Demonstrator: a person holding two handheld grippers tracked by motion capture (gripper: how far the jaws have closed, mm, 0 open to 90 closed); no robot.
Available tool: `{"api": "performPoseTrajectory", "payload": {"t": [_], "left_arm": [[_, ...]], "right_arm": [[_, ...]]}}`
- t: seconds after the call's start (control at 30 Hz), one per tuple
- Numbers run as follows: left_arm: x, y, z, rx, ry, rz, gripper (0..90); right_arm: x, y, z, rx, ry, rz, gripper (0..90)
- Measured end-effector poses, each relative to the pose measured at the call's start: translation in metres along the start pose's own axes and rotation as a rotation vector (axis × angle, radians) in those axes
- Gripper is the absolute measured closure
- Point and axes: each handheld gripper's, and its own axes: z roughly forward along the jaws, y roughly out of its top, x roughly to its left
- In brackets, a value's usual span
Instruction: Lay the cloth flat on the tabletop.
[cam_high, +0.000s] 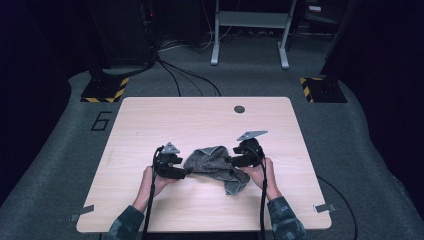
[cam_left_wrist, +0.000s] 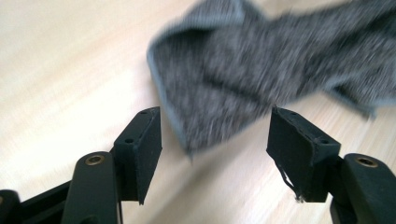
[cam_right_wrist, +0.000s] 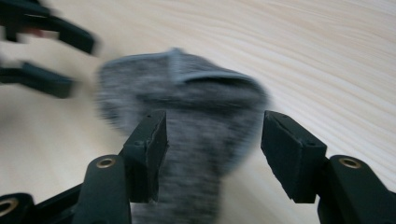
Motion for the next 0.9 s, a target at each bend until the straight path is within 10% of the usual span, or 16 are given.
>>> {"api": "performPoseTrajectory", "payload": {"t": [0.17, 0.4, 0.67, 0.9], "left_arm": [[0.001, -0.001, 0.013, 0.068, 0.041, 0.024, 54.5], [0.012, 0.01, 0.029, 0.052, 0.072, 0.028, 84.0], [0.023, 0.028, 0.04, 0.053, 0.09, 0.022, 83.1], [0.025, 0.028, 0.034, 0.044, 0.046, -0.045, 47.4]], "right_arm": [[0.019, 0.004, 0.02, 0.112, -0.008, -0.097, 57.0], [0.004, -0.007, 0.031, 0.131, -0.067, -0.016, 83.8], [0.012, -0.026, 0.015, 0.156, -0.041, 0.022, 83.9], [0.005, -0.013, -0.008, 0.016, -0.062, 0.0, 52.5]]}}
